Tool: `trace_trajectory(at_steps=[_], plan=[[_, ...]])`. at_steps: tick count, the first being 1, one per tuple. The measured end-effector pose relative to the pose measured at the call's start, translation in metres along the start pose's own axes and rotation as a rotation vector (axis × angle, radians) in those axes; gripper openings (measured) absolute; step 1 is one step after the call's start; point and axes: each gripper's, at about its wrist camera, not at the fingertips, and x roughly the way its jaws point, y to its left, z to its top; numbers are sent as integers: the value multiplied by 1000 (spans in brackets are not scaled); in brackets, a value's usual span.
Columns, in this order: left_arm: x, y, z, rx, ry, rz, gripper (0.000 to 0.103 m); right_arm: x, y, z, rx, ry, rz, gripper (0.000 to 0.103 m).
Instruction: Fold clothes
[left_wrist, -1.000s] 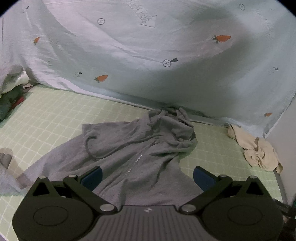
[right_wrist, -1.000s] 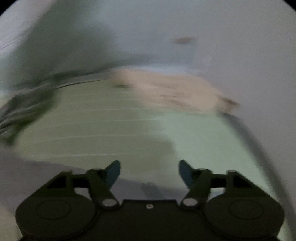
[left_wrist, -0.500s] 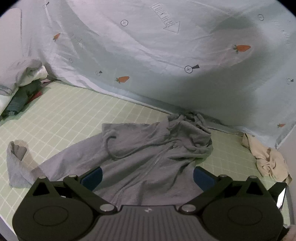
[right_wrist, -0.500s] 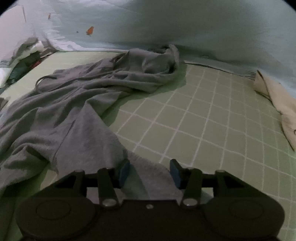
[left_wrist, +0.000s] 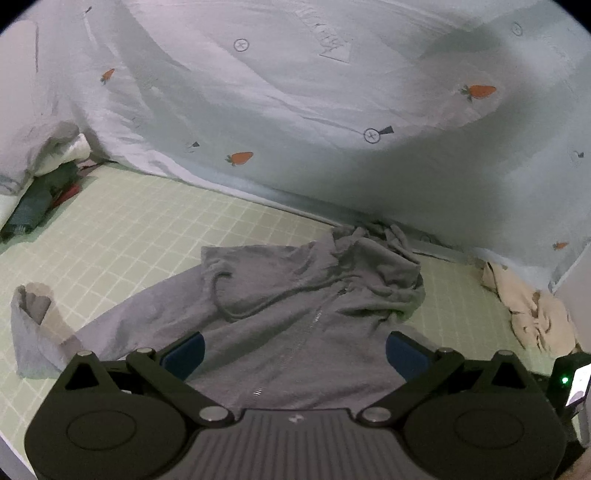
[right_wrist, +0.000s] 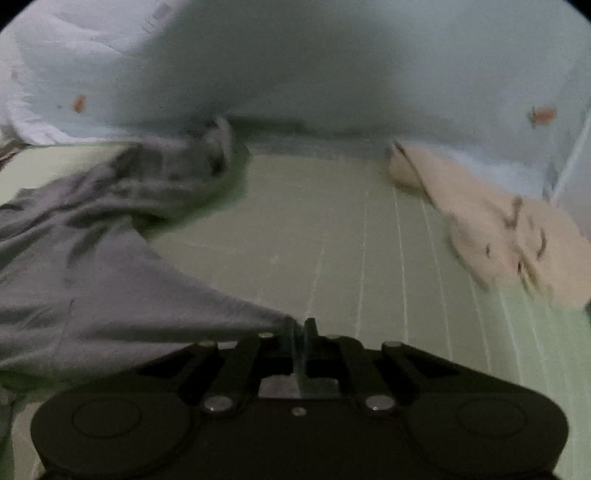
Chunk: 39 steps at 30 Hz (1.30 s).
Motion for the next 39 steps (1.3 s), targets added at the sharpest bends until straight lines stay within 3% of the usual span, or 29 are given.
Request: trace_trajectory(at_steps=[1,3,4,5,7,12,16,20,23,25,27,29,31,33,35,37,39], plan=[[0,1,0,-3,-1,-1,103,3,0,-2,-4,23,-44,6],[-1,3,1,-4,-5,-2,103,-2,-5,-8,26,22,-86,20],[-2,4,0,-5,-8,-2,103,-9,-10,-13,75,11,-86,38],[-3,5,0,-7,-10,-3,103,-16,-15,-17,123,1,-86,48],[-5,7,-1,-10,-14,-3,103,-31,-25,-30,204,-10,-100,48],[-11,9,-9,-15,-1,-6,103,-81,-53,-87,431,-29,-257,75],[-20,11,-22,-3,21,-11,103,-117,-89,-139,680,-5,-356,77],[-29,11,-37,21,45,-6,103,-134,-114,-177,803,1,-444,79],[-41,10,-44,50,47,-6,103,-136,-131,-191,821,-21,-484,83],[-49,10,-47,66,45,-3,103,-133,-140,-191,807,-31,-504,84],[-56,12,-49,72,41,8,103,-126,-142,-186,741,-25,-531,74],[-63,15,-50,72,37,25,103,-124,-141,-181,673,-29,-527,34],[-70,22,-51,62,32,47,103,-125,-142,-178,632,-33,-467,20],[-78,32,-51,45,25,74,103,-127,-147,-178,568,-23,-500,17],[-85,43,-51,27,18,101,103,-129,-164,-183,593,-11,-592,17],[-92,54,-50,8,12,127,103,-133,-184,-190,674,-17,-605,17],[-97,66,-51,-11,8,148,103,-130,-187,-187,660,1,-638,18]])
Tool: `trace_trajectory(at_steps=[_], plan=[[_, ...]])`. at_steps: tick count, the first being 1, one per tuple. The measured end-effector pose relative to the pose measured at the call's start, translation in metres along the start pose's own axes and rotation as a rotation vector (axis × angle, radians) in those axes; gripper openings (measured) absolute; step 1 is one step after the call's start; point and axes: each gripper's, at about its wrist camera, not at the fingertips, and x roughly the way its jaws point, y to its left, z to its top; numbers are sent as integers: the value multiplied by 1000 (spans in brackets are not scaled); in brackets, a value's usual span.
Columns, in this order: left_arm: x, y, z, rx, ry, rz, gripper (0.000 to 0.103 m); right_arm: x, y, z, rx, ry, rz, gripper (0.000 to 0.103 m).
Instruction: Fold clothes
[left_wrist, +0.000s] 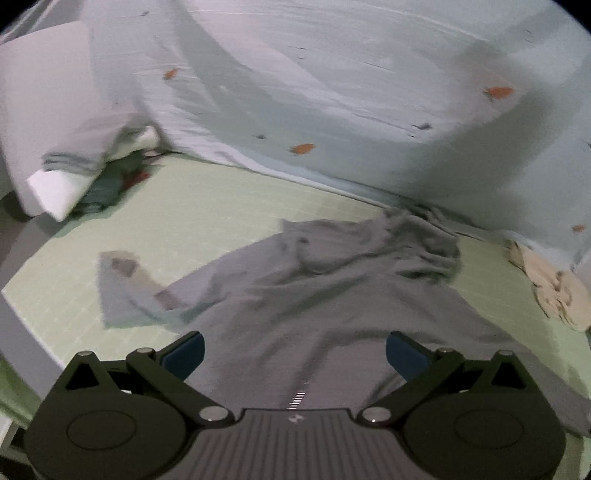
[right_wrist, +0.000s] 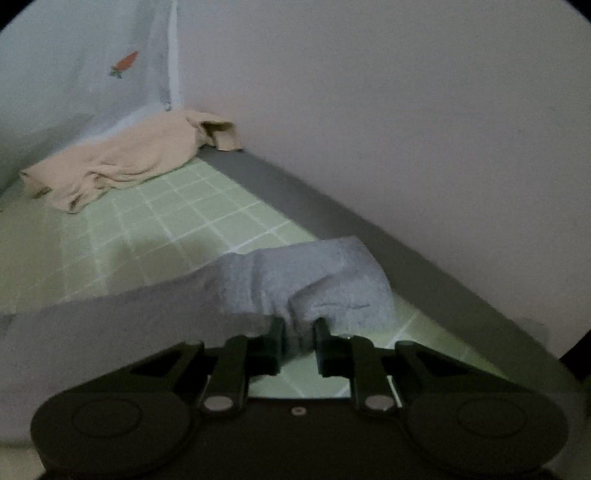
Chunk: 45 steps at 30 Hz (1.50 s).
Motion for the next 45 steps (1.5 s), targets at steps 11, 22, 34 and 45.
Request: trace_trajectory(at_steps=[11,22,34,45], plan=[[1,79,1,-116,9,109,103,-61,87,-26,-66,50,26,88],[45,228,31,-303,76,102,103,-182,242,-89,-171,115,344,98],[128,338,75,-345,164,2,102,-266,352,-136,-208,99,391,100],[233,353,103,-379,304,-124,85,-283,390,-154,-237,126,299,100]])
